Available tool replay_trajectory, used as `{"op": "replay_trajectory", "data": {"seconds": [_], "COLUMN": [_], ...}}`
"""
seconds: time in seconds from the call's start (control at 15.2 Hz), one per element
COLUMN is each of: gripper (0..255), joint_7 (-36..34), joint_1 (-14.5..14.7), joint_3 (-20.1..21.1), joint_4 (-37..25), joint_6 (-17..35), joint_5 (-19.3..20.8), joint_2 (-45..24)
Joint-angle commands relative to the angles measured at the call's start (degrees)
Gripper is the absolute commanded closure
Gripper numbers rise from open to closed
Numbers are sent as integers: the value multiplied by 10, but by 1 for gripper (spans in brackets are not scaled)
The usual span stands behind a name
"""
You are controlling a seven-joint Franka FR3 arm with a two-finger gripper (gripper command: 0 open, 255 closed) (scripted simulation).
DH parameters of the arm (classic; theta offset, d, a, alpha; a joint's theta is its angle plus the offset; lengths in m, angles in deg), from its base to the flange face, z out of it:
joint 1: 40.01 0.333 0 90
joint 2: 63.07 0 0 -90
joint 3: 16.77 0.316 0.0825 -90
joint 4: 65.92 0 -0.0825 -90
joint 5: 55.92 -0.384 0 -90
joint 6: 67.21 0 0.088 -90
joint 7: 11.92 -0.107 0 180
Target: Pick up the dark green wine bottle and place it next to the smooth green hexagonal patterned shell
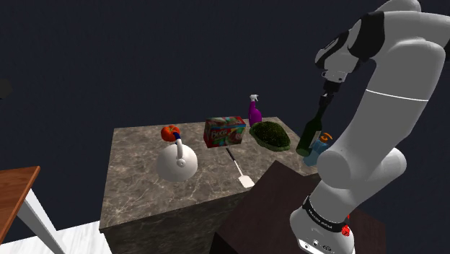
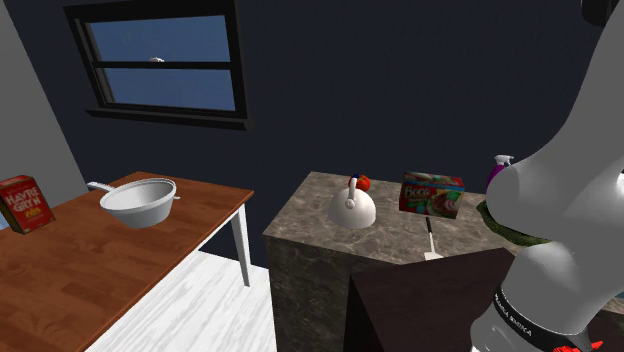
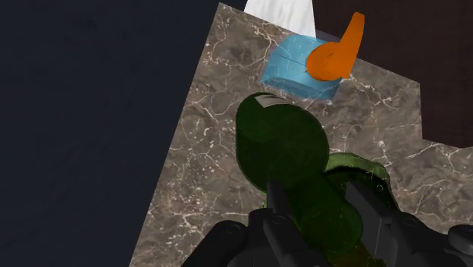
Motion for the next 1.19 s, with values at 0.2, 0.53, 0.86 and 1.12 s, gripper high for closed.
{"op": "replay_trajectory", "data": {"seconds": [0.2,0.53,0.86,1.12], "gripper": [255,255,0,0], "joint_7": [1,1,1,-6], "joint_1": [-1,-1,-1,3], "joint_3": [1,1,1,-2], "joint_4": [10,10,10,-32], "joint_6": [13,13,13,-42], "joint_5": [-2,-2,-2,9], "joint_2": [-3,-3,-3,13]}}
